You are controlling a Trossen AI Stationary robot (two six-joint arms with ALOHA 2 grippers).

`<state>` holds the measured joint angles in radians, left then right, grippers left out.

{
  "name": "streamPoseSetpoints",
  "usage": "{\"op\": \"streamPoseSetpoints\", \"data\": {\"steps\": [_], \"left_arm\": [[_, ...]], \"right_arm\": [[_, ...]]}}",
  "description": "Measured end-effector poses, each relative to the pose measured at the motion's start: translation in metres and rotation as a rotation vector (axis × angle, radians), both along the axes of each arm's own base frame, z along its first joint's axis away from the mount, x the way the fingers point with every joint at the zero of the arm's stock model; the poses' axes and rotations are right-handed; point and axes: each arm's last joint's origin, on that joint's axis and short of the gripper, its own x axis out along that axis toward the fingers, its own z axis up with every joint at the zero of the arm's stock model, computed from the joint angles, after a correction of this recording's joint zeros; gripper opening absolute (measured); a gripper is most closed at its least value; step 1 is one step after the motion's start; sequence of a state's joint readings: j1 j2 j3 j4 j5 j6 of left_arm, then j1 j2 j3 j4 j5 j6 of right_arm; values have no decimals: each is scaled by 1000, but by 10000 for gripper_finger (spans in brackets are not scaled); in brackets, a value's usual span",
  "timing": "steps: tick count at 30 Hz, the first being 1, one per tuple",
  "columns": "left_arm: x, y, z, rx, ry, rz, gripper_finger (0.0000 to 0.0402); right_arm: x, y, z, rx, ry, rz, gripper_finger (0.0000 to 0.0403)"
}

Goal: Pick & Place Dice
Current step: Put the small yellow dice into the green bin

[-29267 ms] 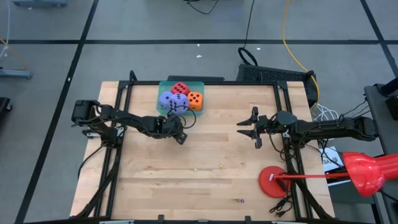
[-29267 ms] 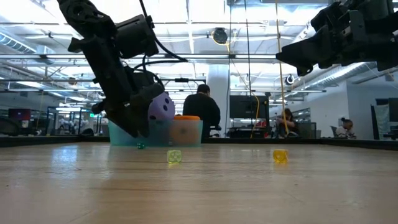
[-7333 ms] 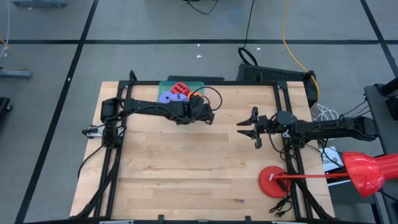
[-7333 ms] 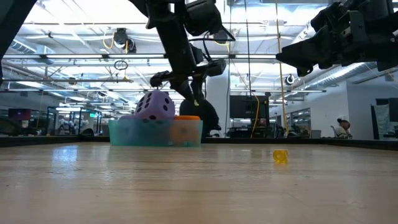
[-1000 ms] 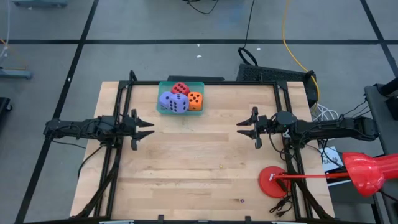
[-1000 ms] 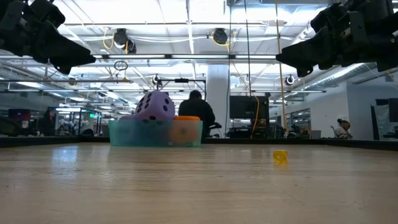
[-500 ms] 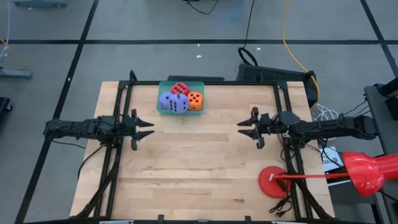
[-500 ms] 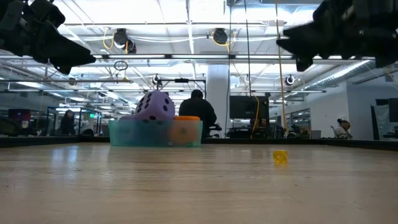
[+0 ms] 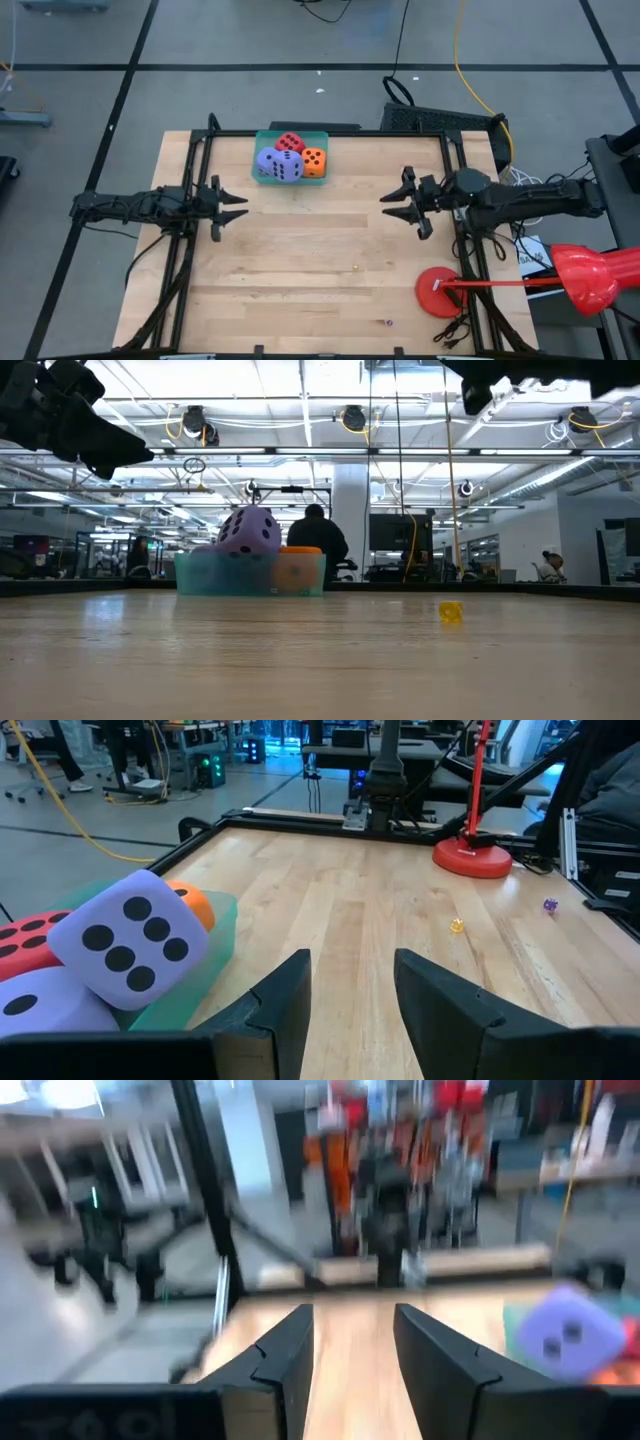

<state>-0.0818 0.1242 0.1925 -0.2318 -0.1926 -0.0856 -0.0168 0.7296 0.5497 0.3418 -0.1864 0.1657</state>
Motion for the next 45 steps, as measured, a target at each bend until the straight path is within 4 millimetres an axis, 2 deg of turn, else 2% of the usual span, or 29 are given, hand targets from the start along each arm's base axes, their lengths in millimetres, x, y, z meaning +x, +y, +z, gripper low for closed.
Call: {"op": "streamPoseSetpoints", "data": {"steps": [3, 6, 9, 12, 17, 22, 26, 37, 45], "left_arm": [[0, 0, 0, 0, 0, 0, 152], [0, 0, 0, 0, 0, 0, 152], [0, 0, 0, 0, 0, 0, 152], [0, 0, 0, 0, 0, 0, 152], [0, 0, 0, 0, 0, 0, 152], [0, 0, 0, 0, 0, 0, 152], [0, 0, 0, 0, 0, 0, 152], [0, 0, 0, 0, 0, 0, 152], [0, 0, 0, 0, 0, 0, 152]], "right_arm": [[0, 5, 11, -24, 184, 13, 130], [0, 10, 15, -42, 363, -60, 130], [6, 18, 21, -107, 455, -135, 130], [19, 29, 22, -211, 523, -99, 130], [54, 51, 14, -289, 636, -20, 130], [92, 73, -1, -323, 726, 27, 130], [109, 86, -15, -437, 761, 106, 130], [129, 102, -75, -641, 870, 575, 130], [141, 100, -108, -682, 953, 630, 130]]}}
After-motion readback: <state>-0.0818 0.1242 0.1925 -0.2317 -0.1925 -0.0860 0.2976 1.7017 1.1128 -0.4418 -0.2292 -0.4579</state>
